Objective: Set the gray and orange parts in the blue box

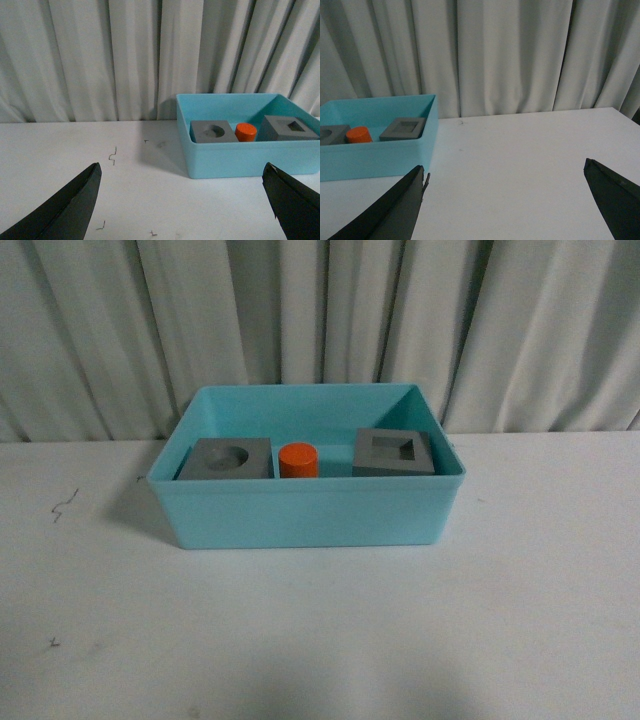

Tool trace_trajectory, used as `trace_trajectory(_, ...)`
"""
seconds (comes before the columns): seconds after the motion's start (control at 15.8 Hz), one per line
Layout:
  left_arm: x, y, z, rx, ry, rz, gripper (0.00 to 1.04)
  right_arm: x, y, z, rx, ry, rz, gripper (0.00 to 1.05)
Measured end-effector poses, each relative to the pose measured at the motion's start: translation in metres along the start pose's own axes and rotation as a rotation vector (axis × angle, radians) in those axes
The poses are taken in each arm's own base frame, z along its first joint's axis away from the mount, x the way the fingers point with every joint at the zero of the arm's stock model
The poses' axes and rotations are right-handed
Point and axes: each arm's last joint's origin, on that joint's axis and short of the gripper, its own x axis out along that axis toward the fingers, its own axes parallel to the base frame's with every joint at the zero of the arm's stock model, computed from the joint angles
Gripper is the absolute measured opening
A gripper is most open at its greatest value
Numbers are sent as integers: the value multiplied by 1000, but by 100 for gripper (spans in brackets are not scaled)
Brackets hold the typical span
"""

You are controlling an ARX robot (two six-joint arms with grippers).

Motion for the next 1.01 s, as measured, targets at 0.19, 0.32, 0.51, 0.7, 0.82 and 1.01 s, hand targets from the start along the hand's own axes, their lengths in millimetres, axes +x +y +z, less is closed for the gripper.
trace_trajectory(0.19,0,0,0,0,0,0,98,0,0,0,0,0,0,98)
trace_trajectory(0.32,0,0,0,0,0,0,98,0,0,0,0,0,0,98)
trace_trajectory(0.51,0,0,0,0,0,0,98,0,0,0,0,0,0,98)
trace_trajectory(0.7,0,0,0,0,0,0,98,0,0,0,0,0,0,98)
trace_trajectory(0.82,0,0,0,0,0,0,98,0,0,0,0,0,0,98)
trace_trajectory(1.01,0,0,0,0,0,0,98,0,0,0,0,0,0,98)
